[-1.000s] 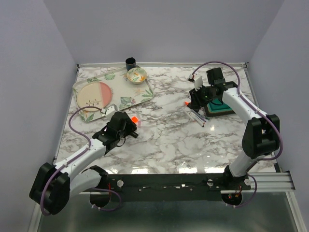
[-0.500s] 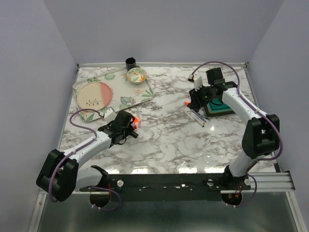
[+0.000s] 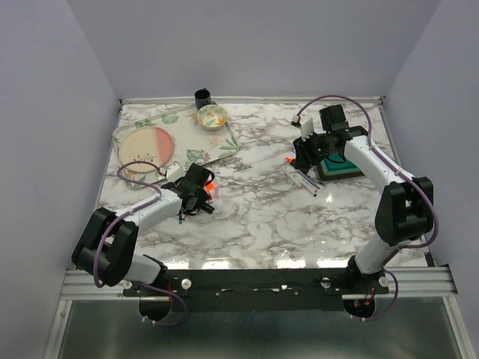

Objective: Open the pen caps

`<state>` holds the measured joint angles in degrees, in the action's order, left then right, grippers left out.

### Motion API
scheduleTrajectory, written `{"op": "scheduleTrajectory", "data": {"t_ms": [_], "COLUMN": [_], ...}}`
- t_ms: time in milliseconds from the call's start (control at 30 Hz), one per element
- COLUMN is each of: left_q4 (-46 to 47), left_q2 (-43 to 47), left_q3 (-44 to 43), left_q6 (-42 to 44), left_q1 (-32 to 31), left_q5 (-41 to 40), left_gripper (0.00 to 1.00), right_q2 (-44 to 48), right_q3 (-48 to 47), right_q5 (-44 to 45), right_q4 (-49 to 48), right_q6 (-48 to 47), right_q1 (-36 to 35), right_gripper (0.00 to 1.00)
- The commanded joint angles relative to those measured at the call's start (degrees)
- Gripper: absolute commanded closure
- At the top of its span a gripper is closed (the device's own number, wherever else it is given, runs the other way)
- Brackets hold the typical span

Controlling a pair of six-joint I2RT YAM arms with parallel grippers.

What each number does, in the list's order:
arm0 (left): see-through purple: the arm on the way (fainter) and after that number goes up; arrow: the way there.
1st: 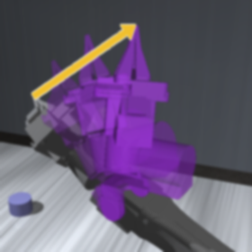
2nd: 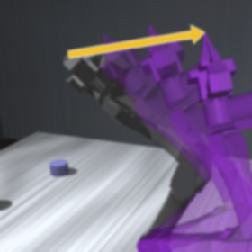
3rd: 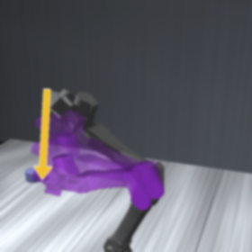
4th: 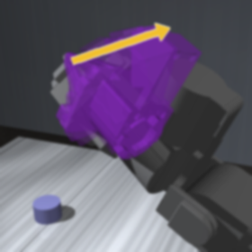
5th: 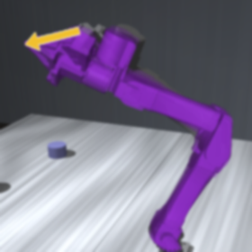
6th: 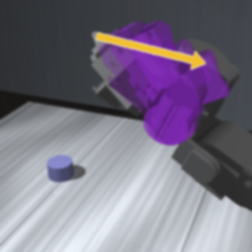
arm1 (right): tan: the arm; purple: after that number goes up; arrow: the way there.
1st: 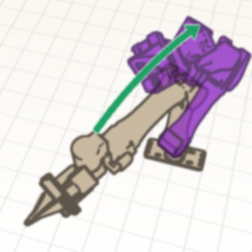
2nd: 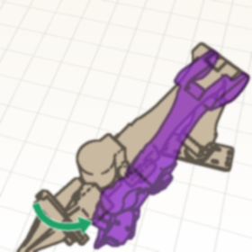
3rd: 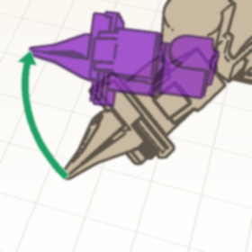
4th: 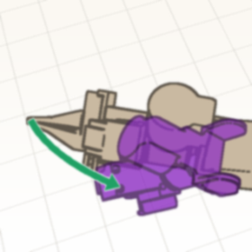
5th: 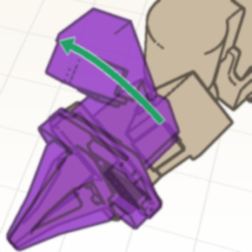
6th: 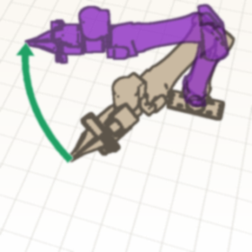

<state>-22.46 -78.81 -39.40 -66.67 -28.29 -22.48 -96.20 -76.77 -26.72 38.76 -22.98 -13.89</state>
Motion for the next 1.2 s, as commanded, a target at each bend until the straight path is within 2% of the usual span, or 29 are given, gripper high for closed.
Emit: {"op": "scheduleTrajectory", "data": {"t_ms": [0, 400, 533, 967, 1167], "left_q4": [-1.4, -5.8, -6.6, -9.7, -8.0], "left_q2": [-2.2, -10.6, -10.8, -6.3, 2.4], "left_q3": [-1.4, -6.5, -7.6, -6.8, -5.0], "left_q6": [0.4, 2.4, 2.5, 4.5, 7.4], "left_q1": [0.4, 0.7, 0.6, 0.6, 0.6], "left_q5": [-2.2, -0.8, -0.6, -2.7, -0.6], "left_gripper": [0.43, 0.47, 0.50, 0.74, 0.81], "right_q2": [1.3, 0.9, 1.5, 2.4, 1.8], "right_q3": [0.3, 0.3, 0.3, 0.3, 0.2], "right_q5": [-1.6, -1.4, -1.9, -2.6, -5.1], "right_q4": [0.3, 0.4, 0.4, 0.5, 1.5], "right_q6": [-0.4, -0.2, -0.2, -0.2, -0.8], "right_q1": [-0.3, -0.3, -0.3, -0.3, -0.7], "right_gripper": [0.55, 0.55, 0.55, 0.55, 0.55]}}
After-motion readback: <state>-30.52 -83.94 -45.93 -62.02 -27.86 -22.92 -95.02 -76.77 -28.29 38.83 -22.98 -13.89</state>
